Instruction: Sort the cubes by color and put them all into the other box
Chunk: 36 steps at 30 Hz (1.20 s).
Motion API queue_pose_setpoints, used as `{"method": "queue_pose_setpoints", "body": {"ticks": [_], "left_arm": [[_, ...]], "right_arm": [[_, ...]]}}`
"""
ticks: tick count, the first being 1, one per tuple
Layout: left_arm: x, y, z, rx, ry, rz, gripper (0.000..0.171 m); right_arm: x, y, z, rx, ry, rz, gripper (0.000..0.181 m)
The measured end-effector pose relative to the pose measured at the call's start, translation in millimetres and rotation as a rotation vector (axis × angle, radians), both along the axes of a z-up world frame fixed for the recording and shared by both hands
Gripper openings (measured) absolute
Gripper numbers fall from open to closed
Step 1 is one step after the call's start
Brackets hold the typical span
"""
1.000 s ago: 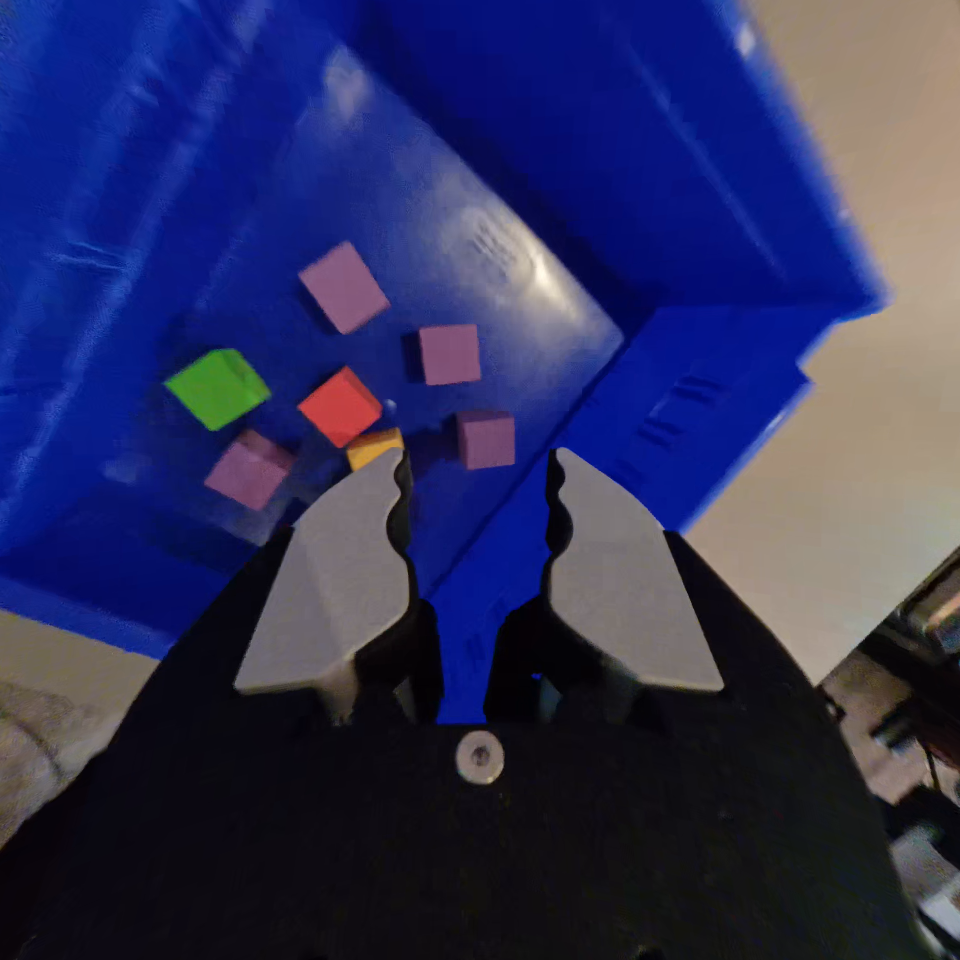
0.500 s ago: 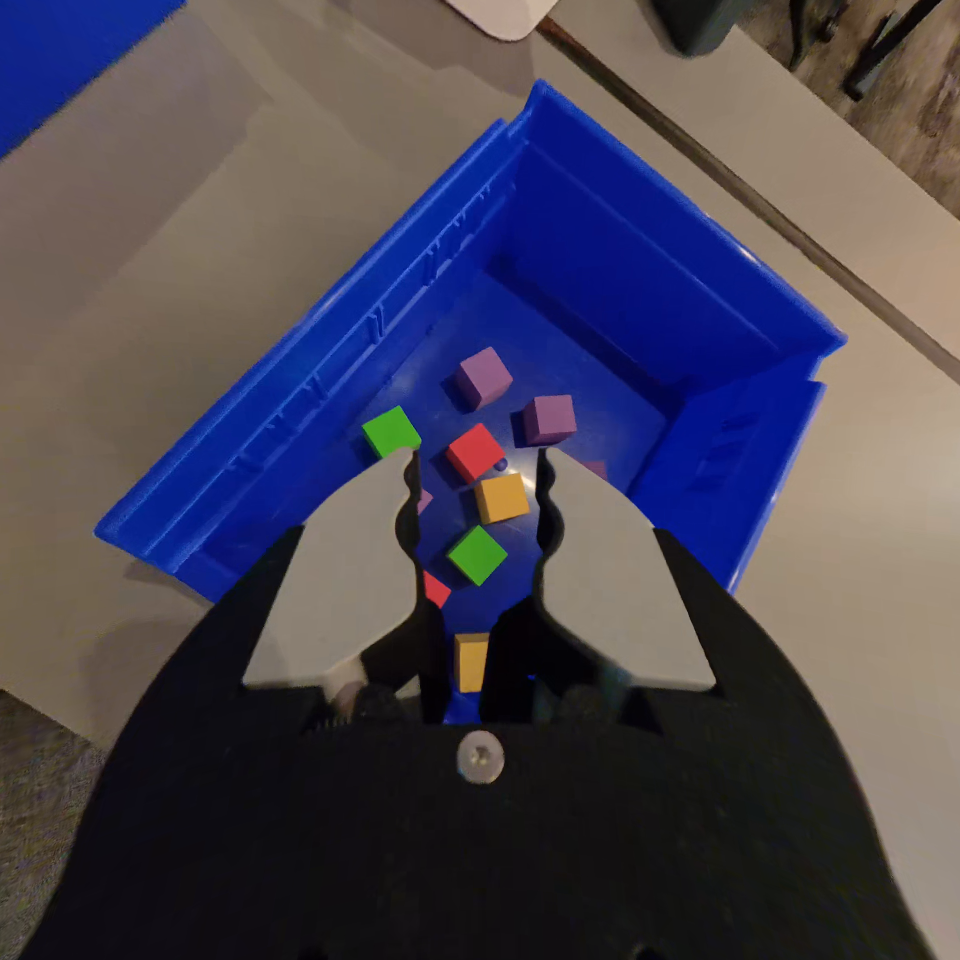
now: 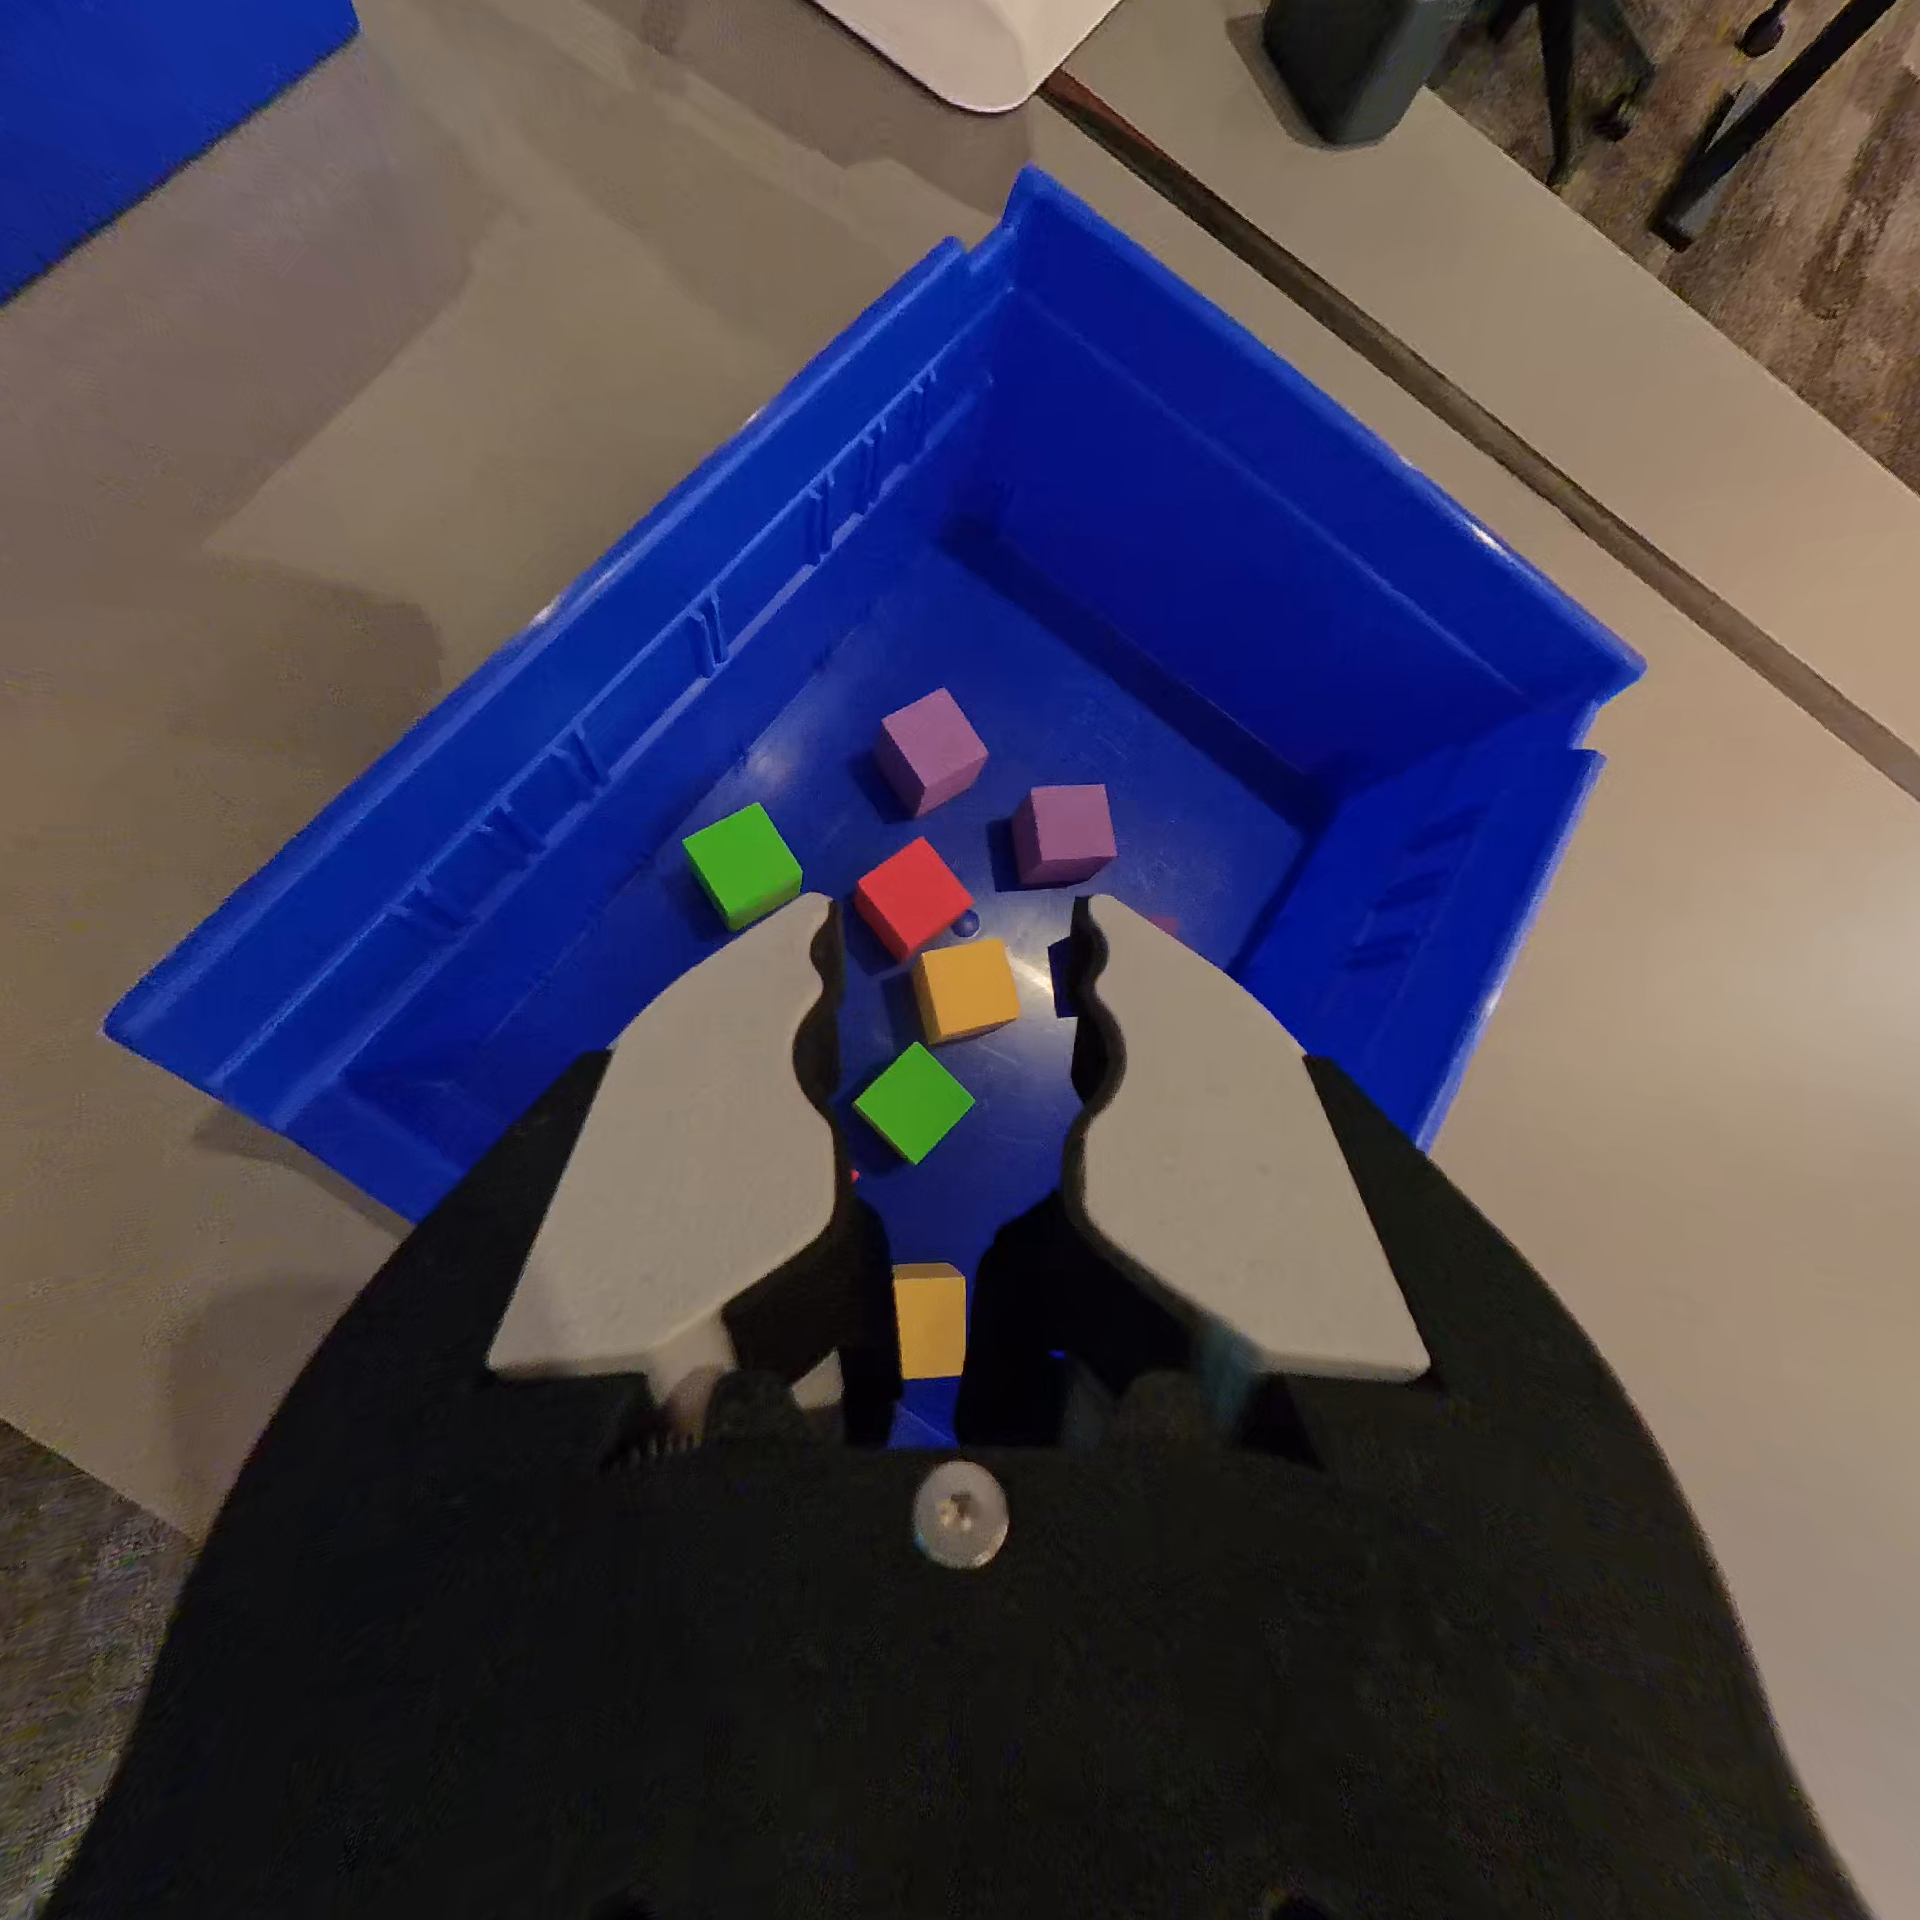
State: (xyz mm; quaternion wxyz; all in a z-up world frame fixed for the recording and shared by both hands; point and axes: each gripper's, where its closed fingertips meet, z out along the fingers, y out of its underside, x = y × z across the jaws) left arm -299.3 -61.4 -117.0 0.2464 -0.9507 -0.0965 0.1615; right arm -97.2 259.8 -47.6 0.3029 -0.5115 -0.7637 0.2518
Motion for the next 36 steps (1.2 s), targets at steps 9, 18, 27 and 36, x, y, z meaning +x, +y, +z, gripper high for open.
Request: {"method": "queue_pose_setpoints", "body": {"ticks": [9, 18, 27, 36], "left_arm": [[-17.4, 2.7, -26.4, -0.049, -0.065, -0.086, 0.049], [-7.1, -3.4, -25.6, -0.047, -0.109, -0.098, 0.043], [-9.0, 7.2, -19.2, -0.059, -0.066, -0.128, 0.043], [-16.0, 5.9, -27.6, -0.197, -0.045, -0.291, 0.042]], "right_arm": [[2.6, -6.9, 8.4, 0.020, 0.026, 0.007, 0.041], [0.4, -10.1, 17.7, 0.003, 0.071, -0.004, 0.041], [-0.3, -18.7, 14.7, 0.008, 0.062, 0.016, 0.041], [7.0, -9.0, 19.0, 0.013, 0.073, 0.003, 0.040]]}}
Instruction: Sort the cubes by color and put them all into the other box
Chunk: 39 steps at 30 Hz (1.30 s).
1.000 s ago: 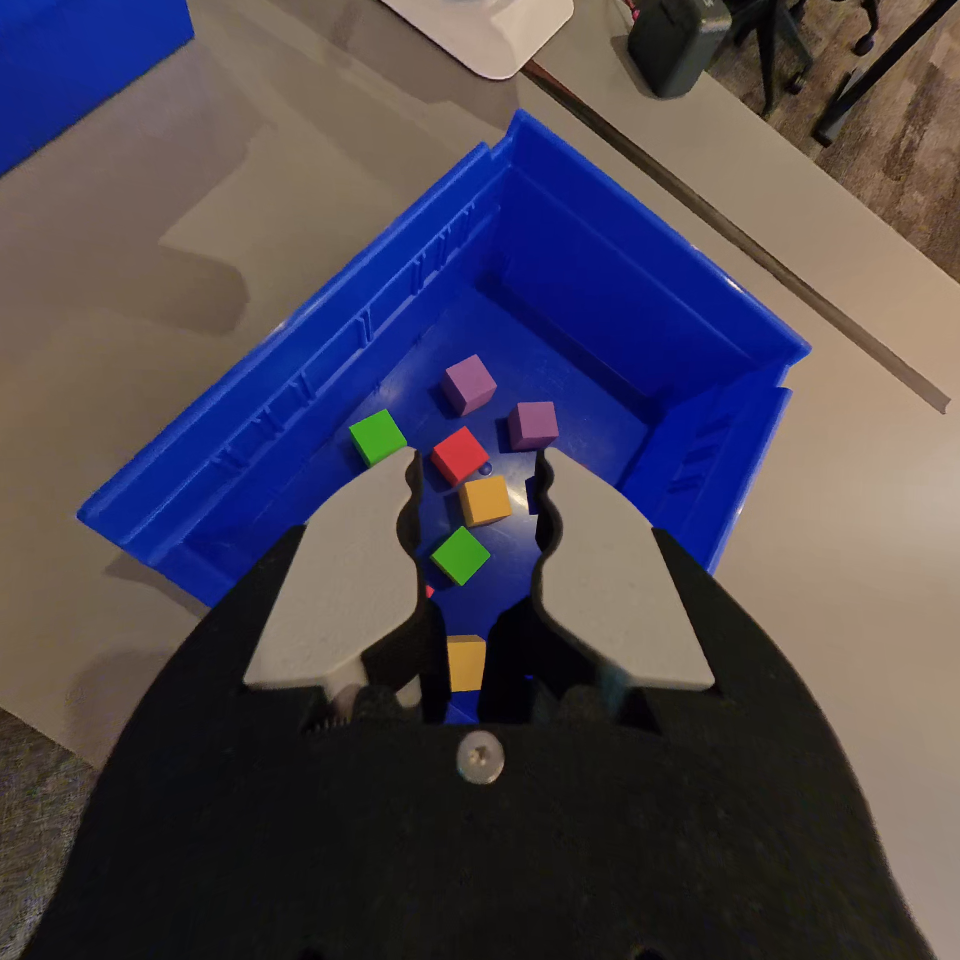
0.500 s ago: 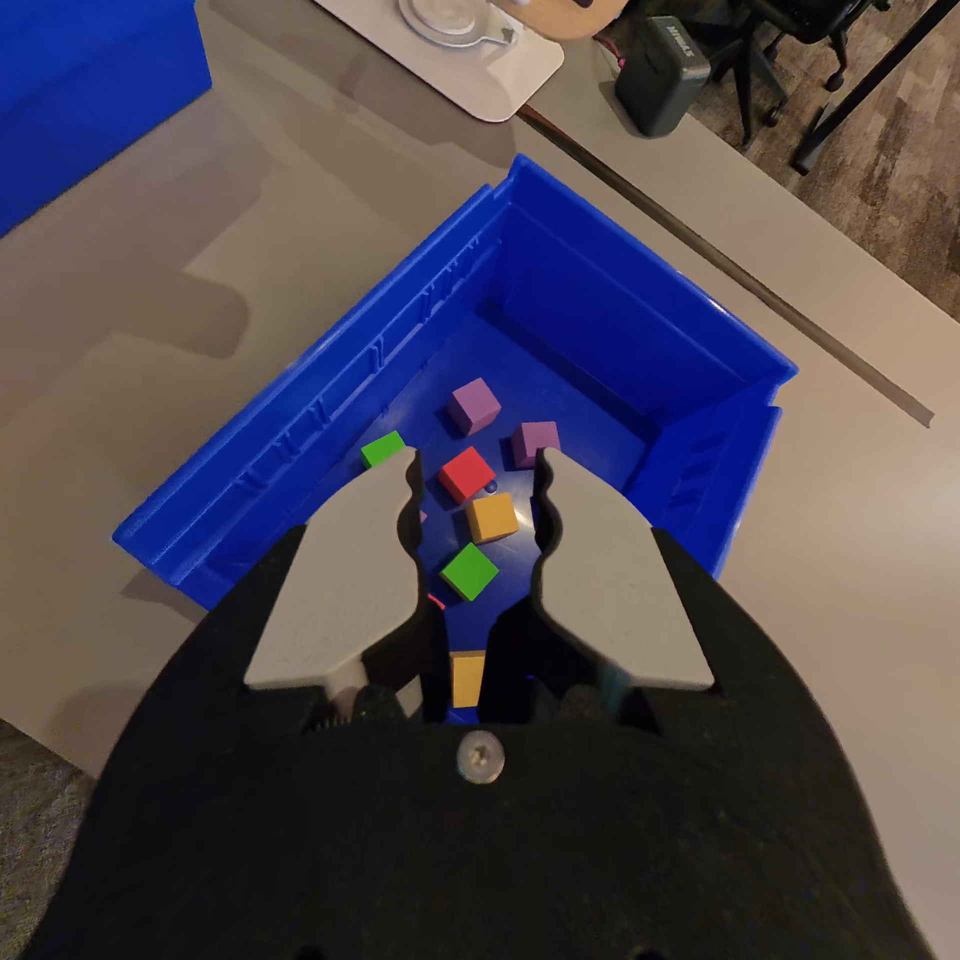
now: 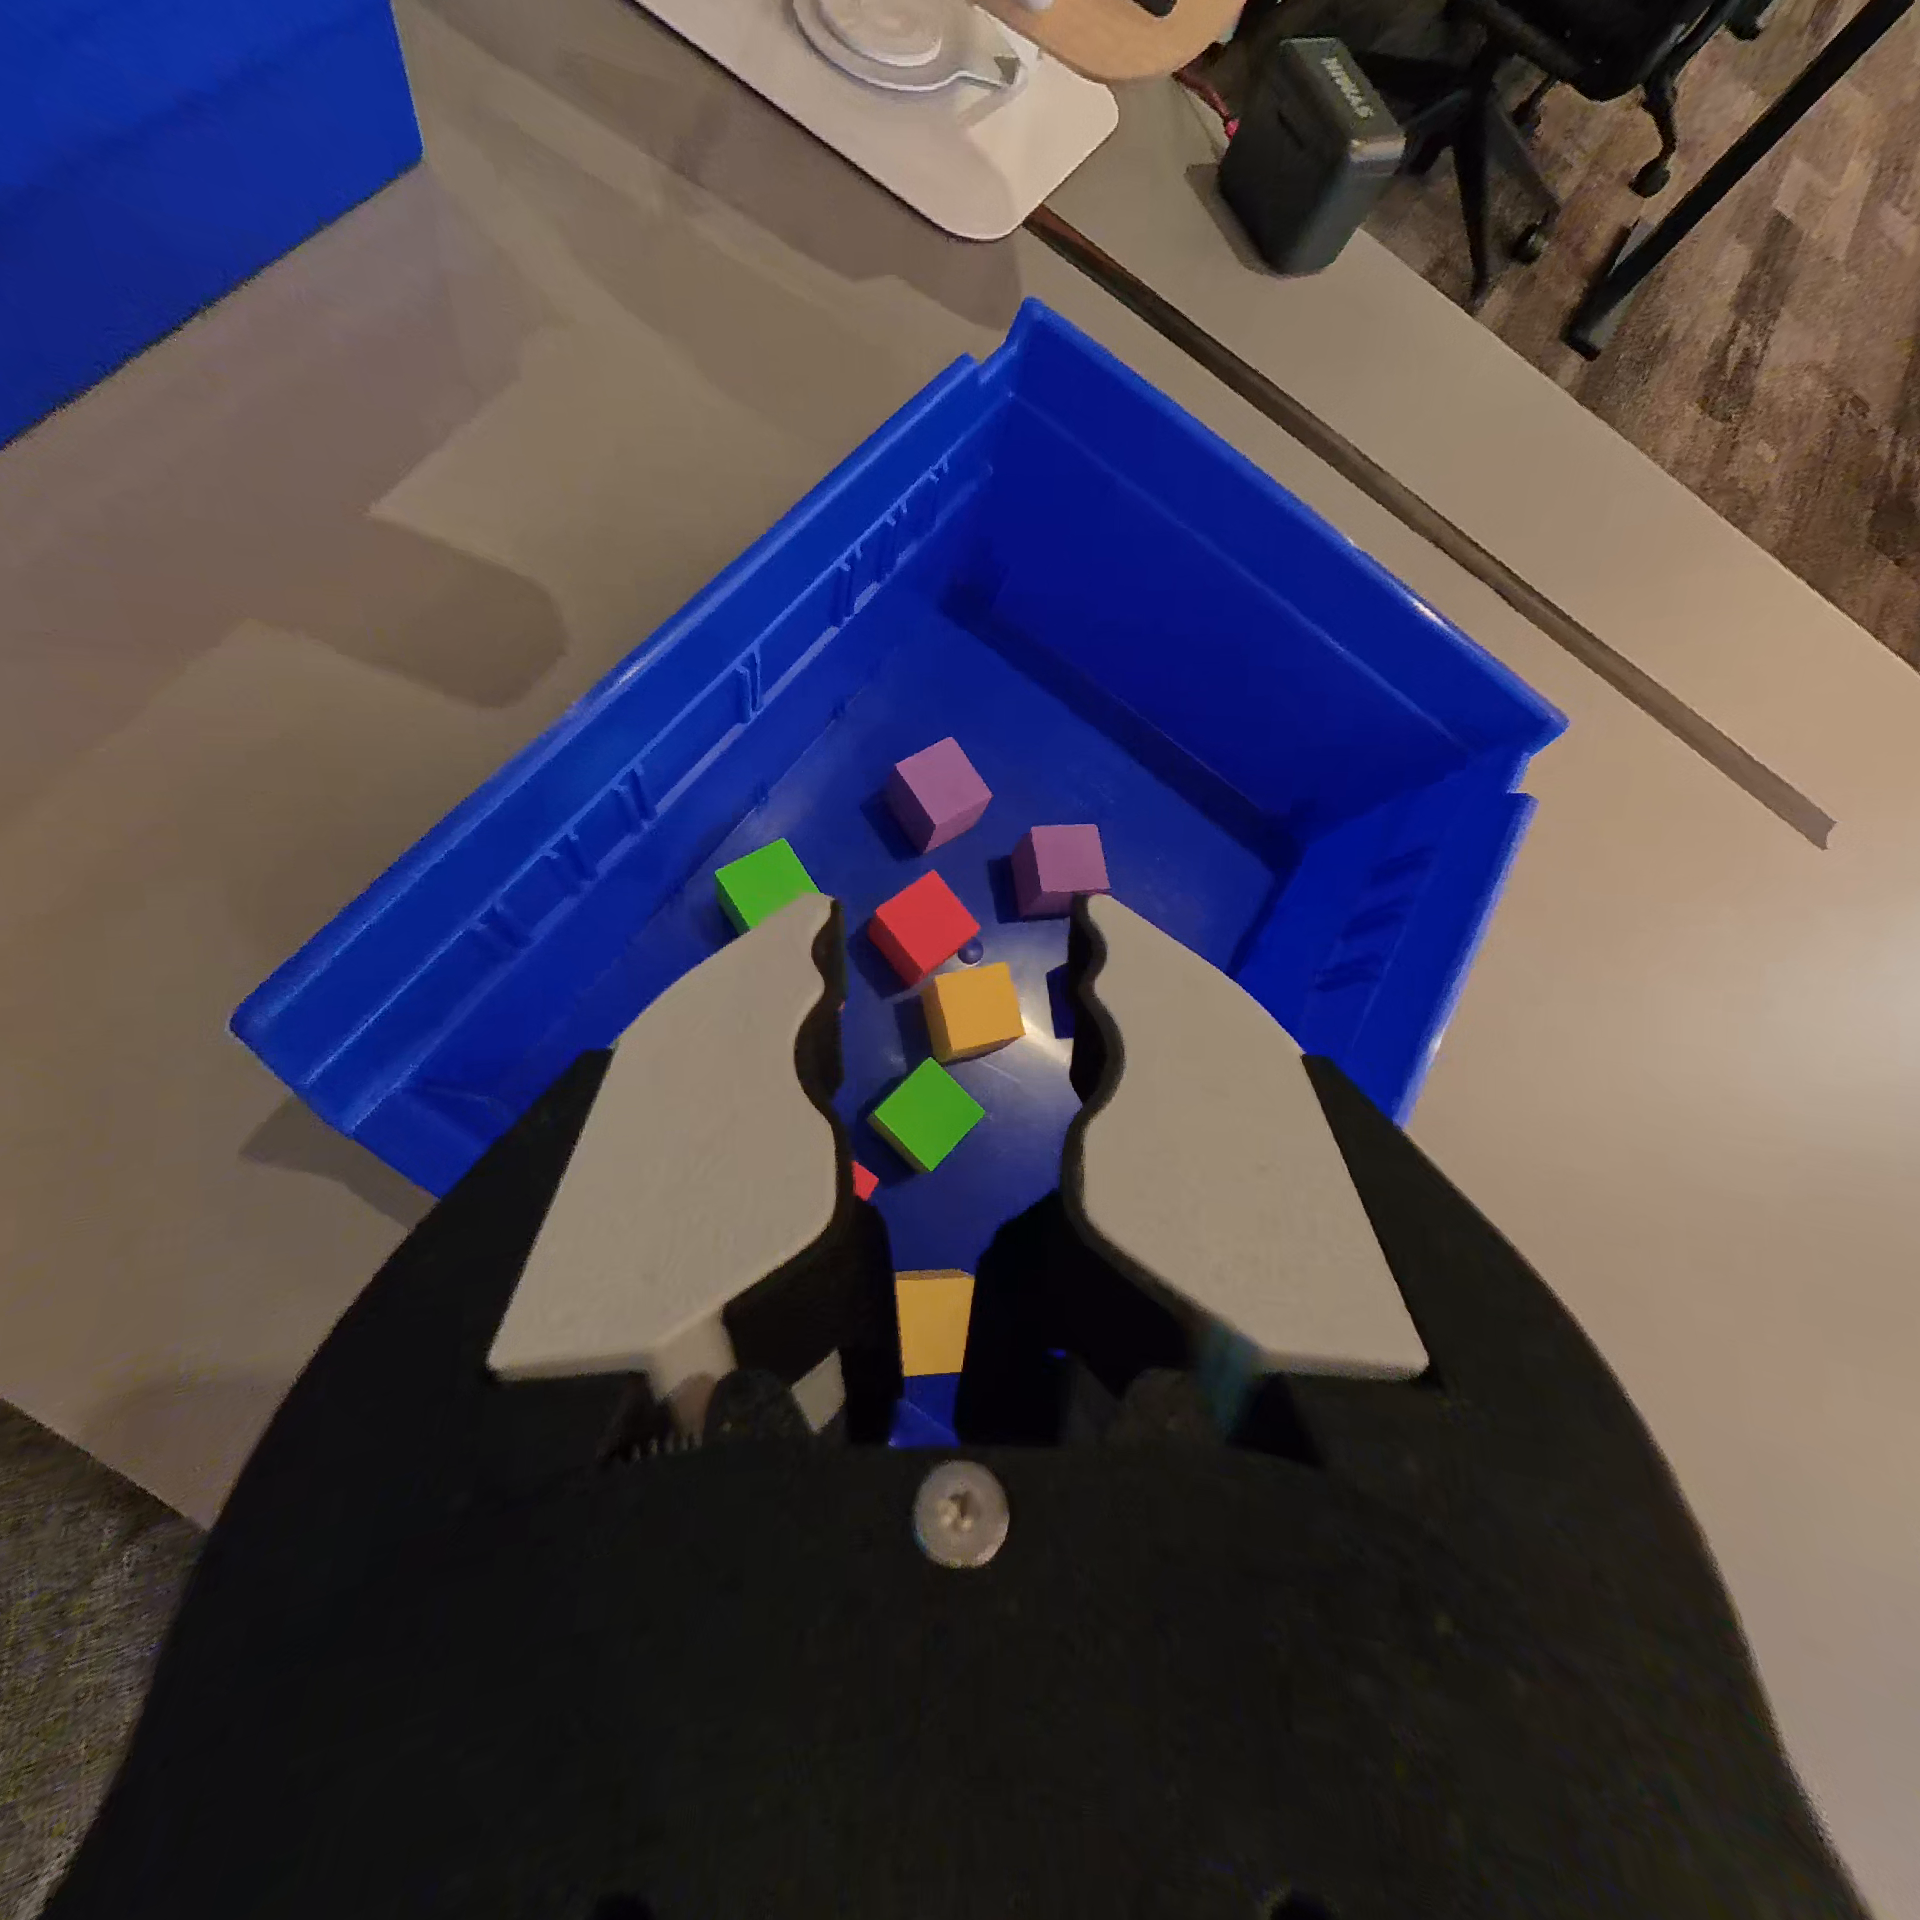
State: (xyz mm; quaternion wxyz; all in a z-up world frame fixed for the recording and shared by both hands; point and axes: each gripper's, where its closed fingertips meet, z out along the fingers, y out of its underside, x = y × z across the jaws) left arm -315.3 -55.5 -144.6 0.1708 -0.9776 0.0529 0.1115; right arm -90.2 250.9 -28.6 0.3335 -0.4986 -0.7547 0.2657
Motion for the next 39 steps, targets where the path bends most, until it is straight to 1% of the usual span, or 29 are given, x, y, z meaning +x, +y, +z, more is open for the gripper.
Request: {"method": "queue_pose_setpoints", "body": {"ticks": [6, 9, 11, 12, 18, 20, 26, 28, 33, 36, 39], "left_arm": [[-6.2, 3.3, -1.6, -0.019, 0.023, -0.045, 0.043], [-8.5, 1.1, -0.7, -0.032, 0.039, -0.045, 0.036], [-2.2, -3.7, 1.3, -0.038, 0.016, -0.052, 0.028], [3.1, -7.0, 1.7, -0.042, -0.005, -0.055, 0.028], [32.7, -26.9, 3.4, -0.073, -0.088, -0.073, 0.028], [38.2, -32.1, 4.7, -0.095, -0.081, -0.085, 0.028], [39.0, -30.6, 12.3, -0.072, -0.034, -0.118, 0.037], [39.6, -28.1, 11.0, -0.070, -0.034, -0.132, 0.041], [37.0, -25.8, -2.5, -0.115, -0.053, -0.145, 0.042], [34.4, -31.4, -14.3, -0.172, -0.061, -0.141, 0.038], [34.8, -35.4, -13.1, -0.182, -0.075, -0.119, 0.035]], "right_arm": [[-2.3, -0.7, -2.1, 0.001, -0.004, 0.004, 0.040], [-3.1, -1.7, -4.3, 0.006, -0.011, 0.007, 0.041], [-3.3, -1.0, -4.0, 0.007, -0.008, 0.006, 0.040], [-3.4, -0.8, -3.2, 0.004, -0.005, 0.006, 0.040], [-6.2, -5.5, 0.0, -0.013, 0.010, 0.020, 0.040], [-6.6, -8.3, 0.3, -0.008, 0.012, 0.025, 0.040], [-3.6, -12.7, 4.2, -0.005, 0.019, 0.032, 0.040], [-2.1, -12.6, 5.6, -0.003, 0.022, 0.031, 0.040], [0.6, -12.6, 8.1, -0.009, 0.028, 0.032, 0.040], [1.9, -12.2, 10.3, -0.009, 0.034, 0.033, 0.040], [2.8, -11.2, 12.9, -0.017, 0.043, 0.033, 0.040]]}}
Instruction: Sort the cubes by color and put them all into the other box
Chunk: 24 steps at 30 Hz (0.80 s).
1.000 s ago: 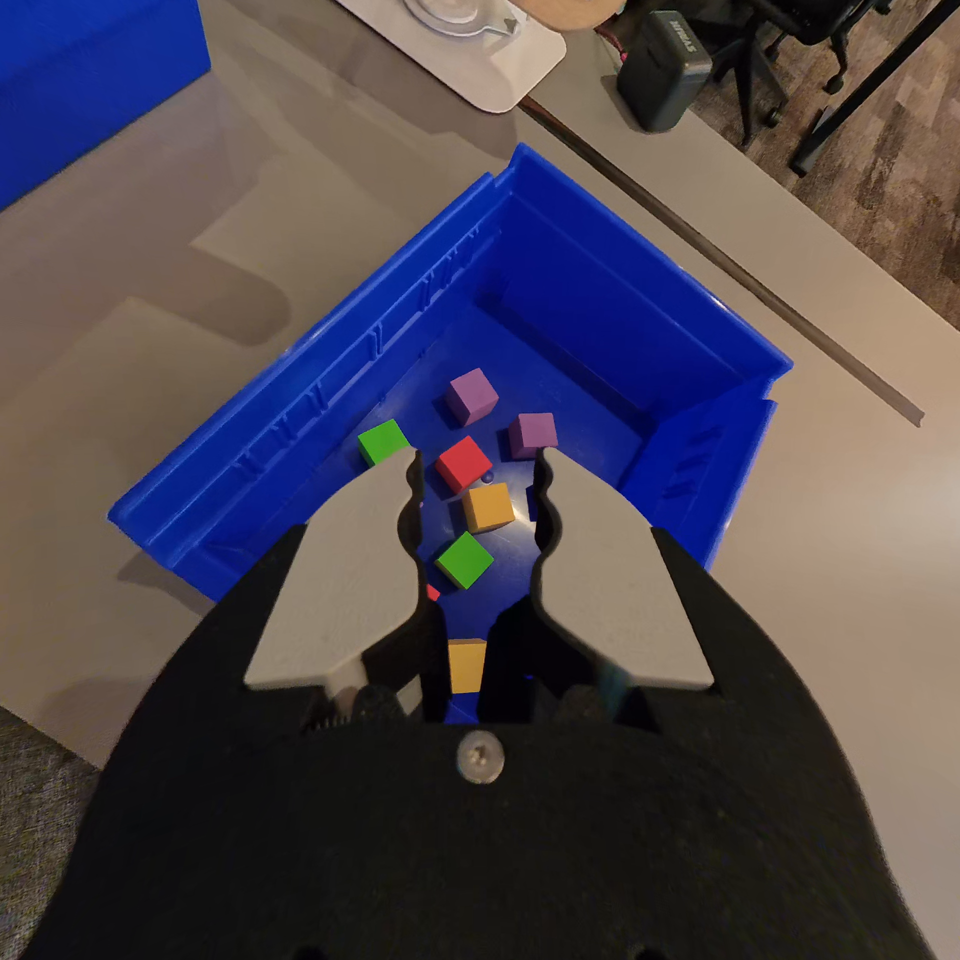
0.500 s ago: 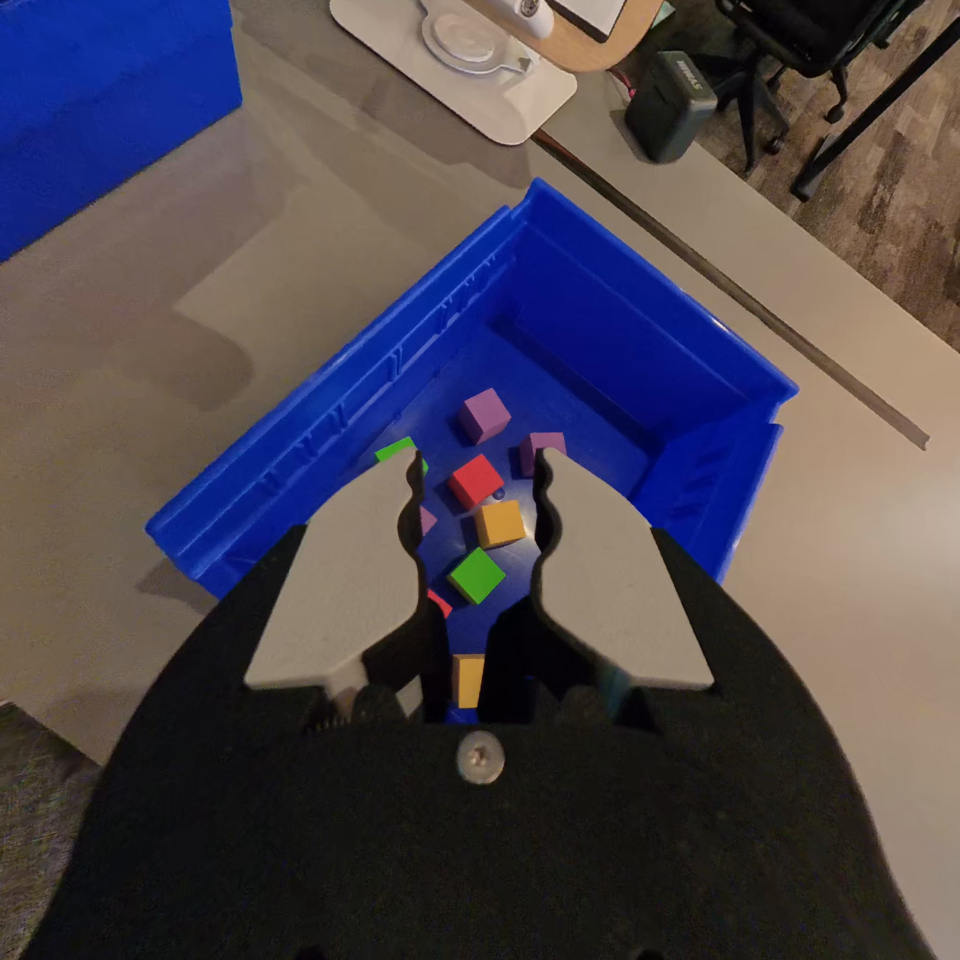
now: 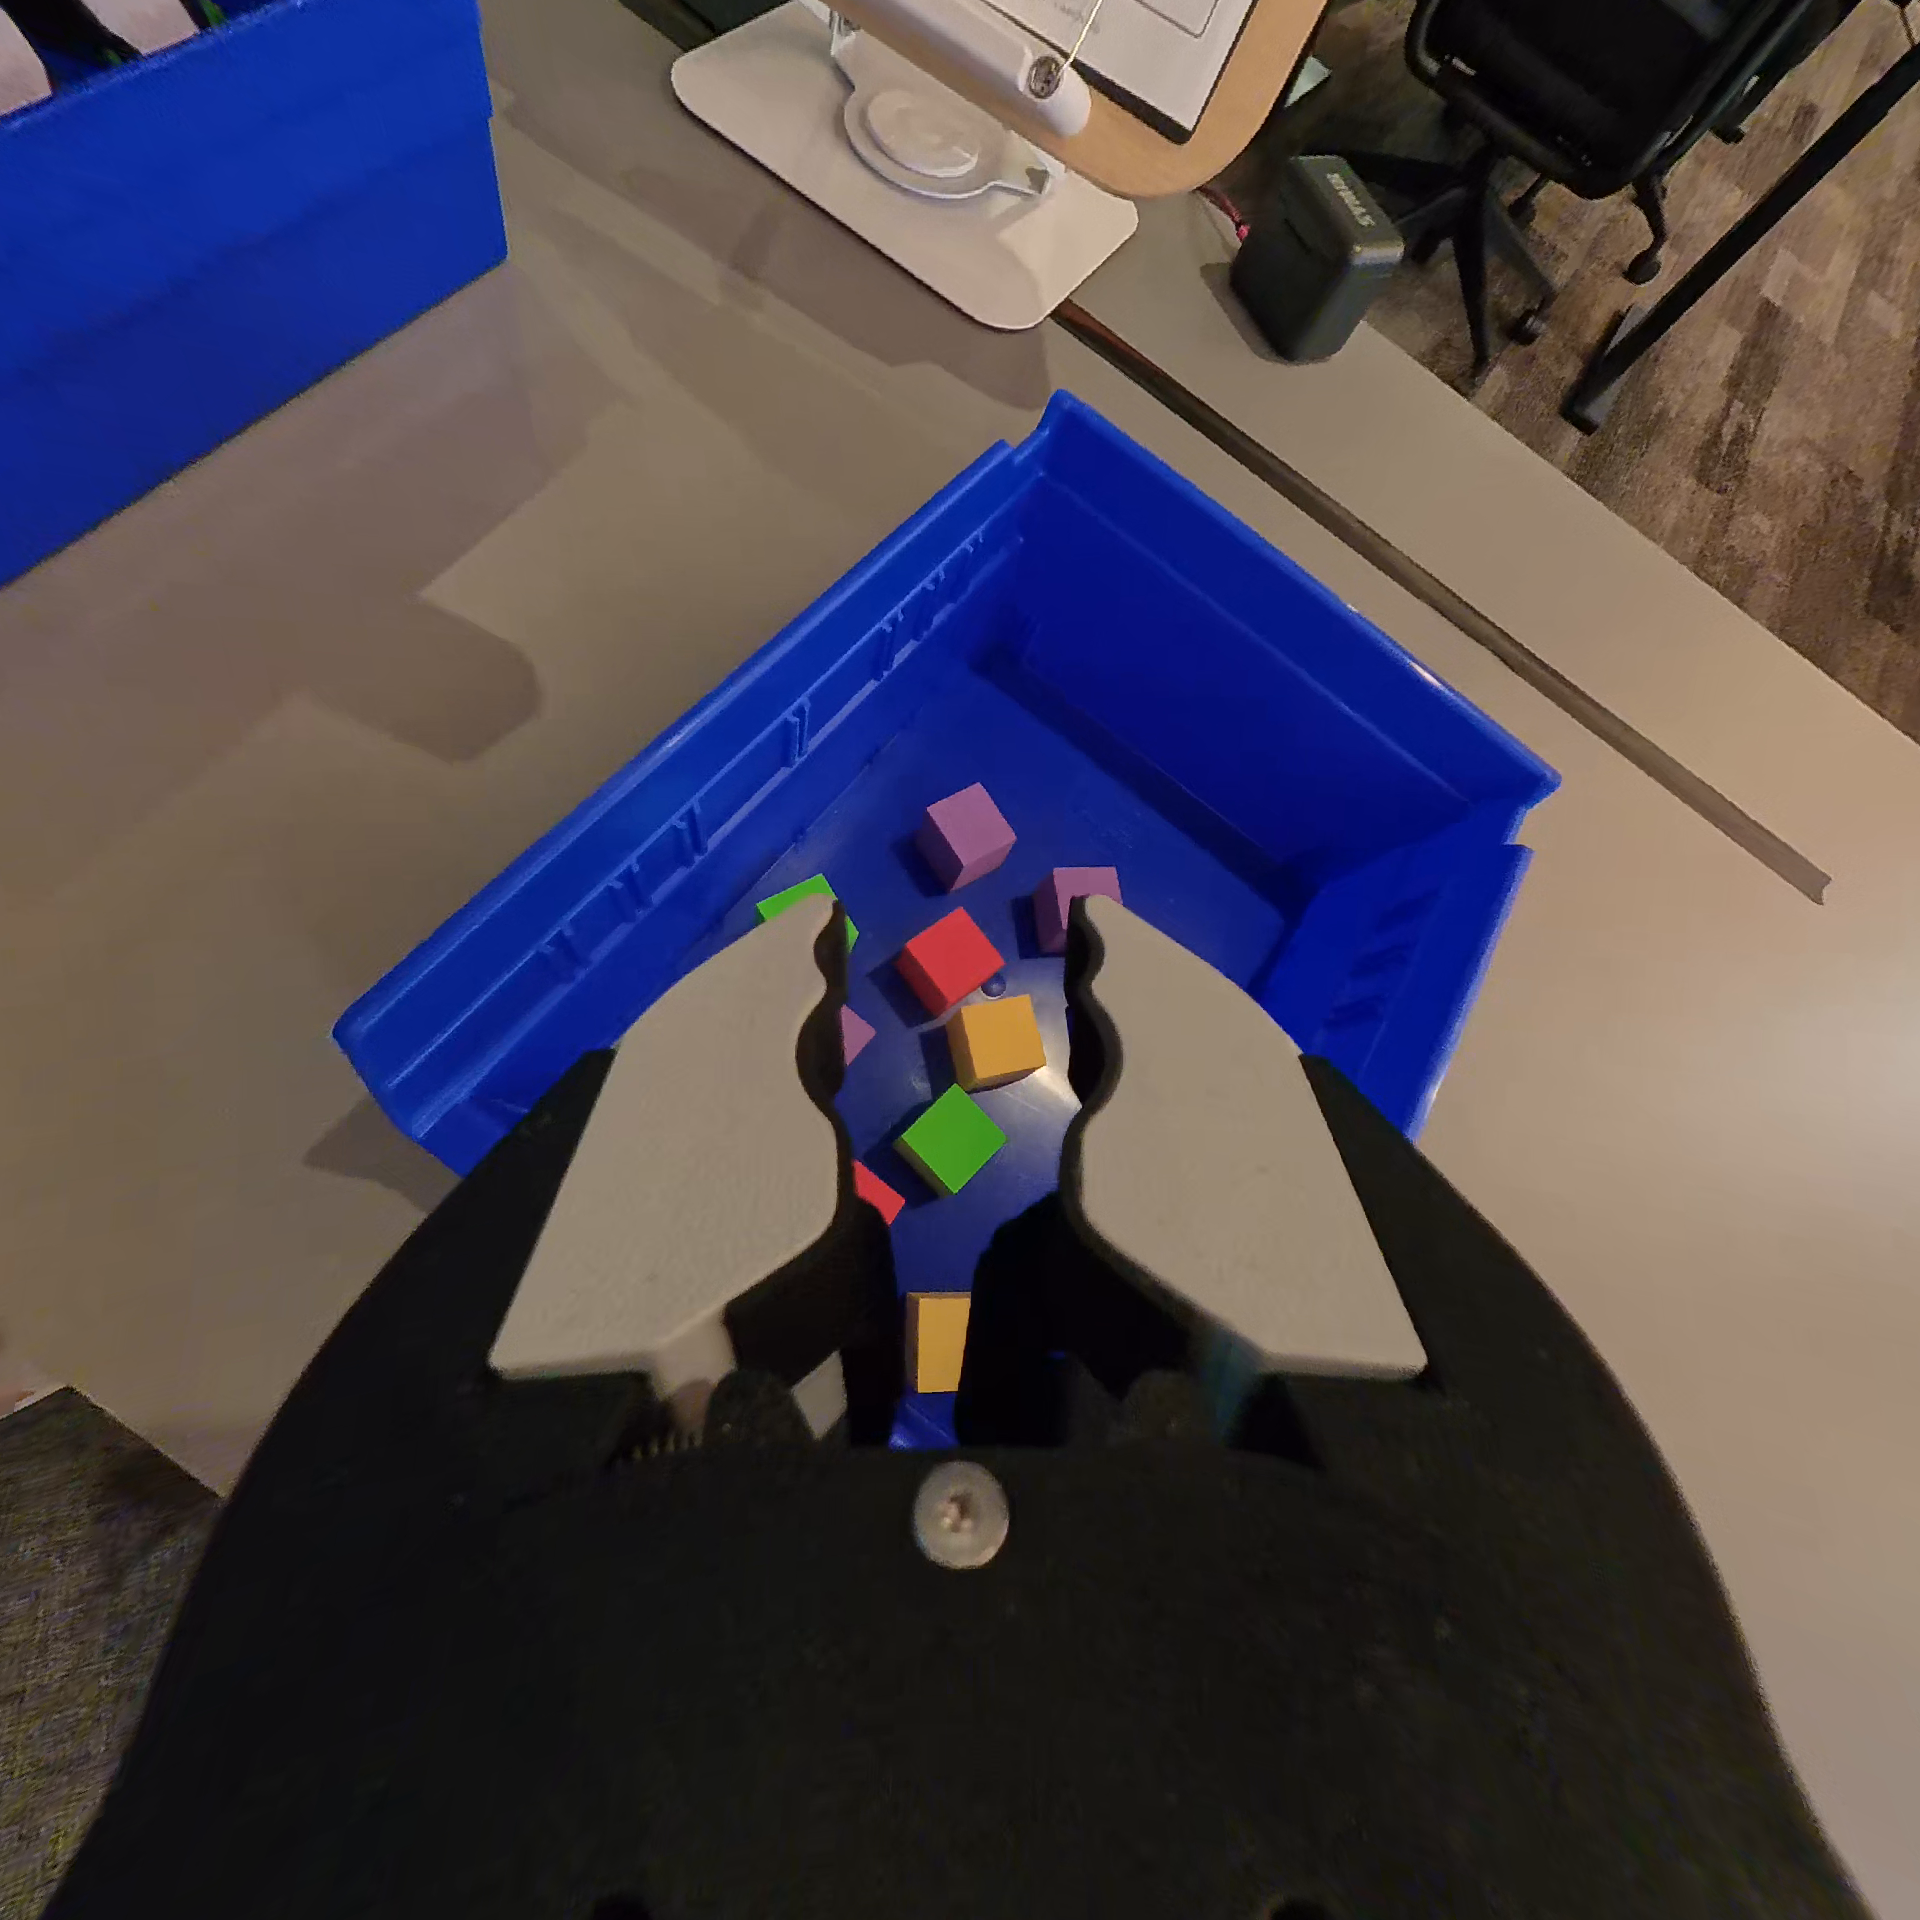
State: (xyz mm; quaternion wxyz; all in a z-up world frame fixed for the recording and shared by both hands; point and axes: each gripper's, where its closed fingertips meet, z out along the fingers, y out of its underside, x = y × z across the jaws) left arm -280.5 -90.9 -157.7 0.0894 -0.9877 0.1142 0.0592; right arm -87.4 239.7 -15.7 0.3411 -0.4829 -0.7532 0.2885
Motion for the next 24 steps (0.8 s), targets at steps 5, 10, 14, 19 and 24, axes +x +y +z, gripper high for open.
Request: {"method": "queue_pose_setpoints", "body": {"ticks": [5, 10, 14, 19, 24], "left_arm": [[5.2, -12.5, 18.9, 0.049, -0.031, 0.142, 0.034], [29.4, -14.3, 69.0, 0.278, -0.179, 0.364, 0.034], [69.4, -5.3, 118.8, 0.589, -0.426, 0.475, 0.034], [124.6, 6.2, 188.7, 1.030, -0.963, 0.495, 0.033], [164.9, 14.0, 201.4, 1.077, -1.218, 0.414, 0.032]], "right_arm": [[-2.1, -4.6, -2.0, -0.006, -0.002, 0.018, 0.039], [-6.7, -26.0, -7.5, 0.014, -0.011, 0.076, 0.039], [-6.8, -63.7, -3.6, -0.030, 0.020, 0.200, 0.041], [1.5, -133.9, 8.2, -0.020, 0.120, 0.453, 0.048], [9.0, -187.5, 17.0, 0.074, 0.233, 0.618, 0.056]]}}
